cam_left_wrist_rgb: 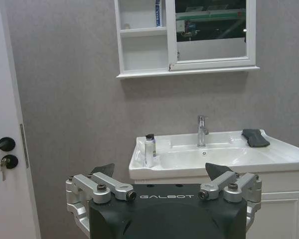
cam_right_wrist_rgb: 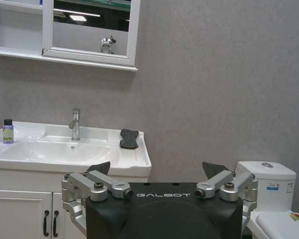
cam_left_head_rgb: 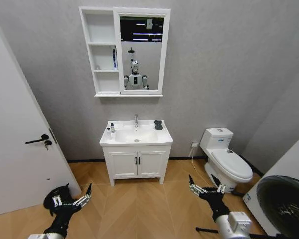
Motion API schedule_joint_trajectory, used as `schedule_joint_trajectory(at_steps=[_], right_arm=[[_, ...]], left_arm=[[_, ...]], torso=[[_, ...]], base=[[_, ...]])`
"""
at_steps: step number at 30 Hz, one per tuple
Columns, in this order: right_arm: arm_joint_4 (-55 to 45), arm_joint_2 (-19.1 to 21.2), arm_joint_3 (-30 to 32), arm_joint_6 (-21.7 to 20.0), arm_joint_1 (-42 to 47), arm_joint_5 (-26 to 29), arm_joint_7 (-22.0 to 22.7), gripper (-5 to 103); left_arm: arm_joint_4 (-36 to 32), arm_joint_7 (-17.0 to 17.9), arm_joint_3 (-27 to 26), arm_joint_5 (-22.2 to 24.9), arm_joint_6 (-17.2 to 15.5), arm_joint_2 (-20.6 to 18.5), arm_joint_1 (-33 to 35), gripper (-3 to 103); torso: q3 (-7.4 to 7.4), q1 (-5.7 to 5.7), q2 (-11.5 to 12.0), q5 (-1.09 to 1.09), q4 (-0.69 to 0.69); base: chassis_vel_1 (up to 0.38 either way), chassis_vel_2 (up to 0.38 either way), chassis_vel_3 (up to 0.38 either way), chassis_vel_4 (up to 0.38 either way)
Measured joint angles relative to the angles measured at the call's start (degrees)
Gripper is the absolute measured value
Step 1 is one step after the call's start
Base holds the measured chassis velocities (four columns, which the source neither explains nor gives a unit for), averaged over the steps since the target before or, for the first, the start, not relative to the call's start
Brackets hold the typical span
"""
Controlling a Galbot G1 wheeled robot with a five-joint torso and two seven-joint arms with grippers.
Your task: Move facial cleanser and shampoo from washbasin to cabinet, then wipe washbasin with towel.
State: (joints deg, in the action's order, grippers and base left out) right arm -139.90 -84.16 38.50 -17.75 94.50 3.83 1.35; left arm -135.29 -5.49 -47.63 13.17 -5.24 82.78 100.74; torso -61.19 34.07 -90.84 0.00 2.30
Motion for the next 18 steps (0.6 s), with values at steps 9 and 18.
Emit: schedule_joint_trajectory(at_steps=[9,18], right_arm=[[0.26,-0.01,-0.12,0.60,0.08,0.03,-0.07,100],[0.70,-0.09,-0.09,1.33,0.31,0.02,-0.07,100]], left_arm=[[-0.14,-0.01,0.00,-0.33,0.25,0.24,0.13,100],[-0.15,0.02,0.64,-0.86,0.34,0.49,-0.23,100]], torso=[[0.00,-0.01,0.00,0.01,-0.01],[-0.01,0.01,0.00,0.00,0.01]], base=[[-0.211,0.221,0.213,-0.205],[-0.277,0.276,0.277,-0.289]])
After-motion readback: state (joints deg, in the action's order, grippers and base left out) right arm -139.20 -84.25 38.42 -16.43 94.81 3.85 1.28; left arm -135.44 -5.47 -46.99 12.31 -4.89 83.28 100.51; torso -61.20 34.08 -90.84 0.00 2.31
